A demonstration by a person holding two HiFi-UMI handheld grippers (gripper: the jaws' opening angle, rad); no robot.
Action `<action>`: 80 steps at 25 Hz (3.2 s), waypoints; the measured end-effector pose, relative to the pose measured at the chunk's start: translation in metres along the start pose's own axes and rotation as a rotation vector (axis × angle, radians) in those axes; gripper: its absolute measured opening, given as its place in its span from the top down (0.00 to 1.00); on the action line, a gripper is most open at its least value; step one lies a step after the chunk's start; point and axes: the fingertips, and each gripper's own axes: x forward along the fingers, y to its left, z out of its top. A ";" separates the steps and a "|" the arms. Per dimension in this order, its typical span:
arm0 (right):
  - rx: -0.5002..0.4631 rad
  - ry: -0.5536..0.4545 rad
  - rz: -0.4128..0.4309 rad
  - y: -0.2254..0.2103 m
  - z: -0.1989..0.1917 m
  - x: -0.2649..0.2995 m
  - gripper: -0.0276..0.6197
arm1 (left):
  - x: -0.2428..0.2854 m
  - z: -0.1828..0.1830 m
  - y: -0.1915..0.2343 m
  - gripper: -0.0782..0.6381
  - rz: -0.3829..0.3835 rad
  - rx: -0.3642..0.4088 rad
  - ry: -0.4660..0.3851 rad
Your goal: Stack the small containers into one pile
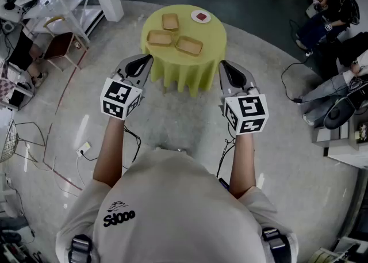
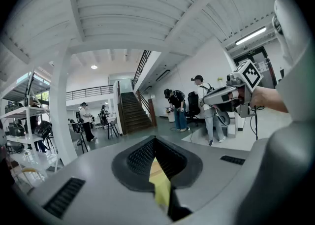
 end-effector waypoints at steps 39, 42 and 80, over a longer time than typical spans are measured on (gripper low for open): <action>0.035 -0.009 0.025 -0.080 -0.024 0.148 0.94 | 0.125 -0.034 0.096 0.88 0.059 -0.028 0.044; 0.033 -0.001 0.015 -0.088 -0.022 0.190 0.94 | 0.153 -0.038 0.130 0.88 0.043 -0.029 0.043; 0.079 0.204 0.016 -0.142 -0.077 0.436 0.94 | 0.321 -0.199 0.300 0.84 -0.021 -0.259 0.314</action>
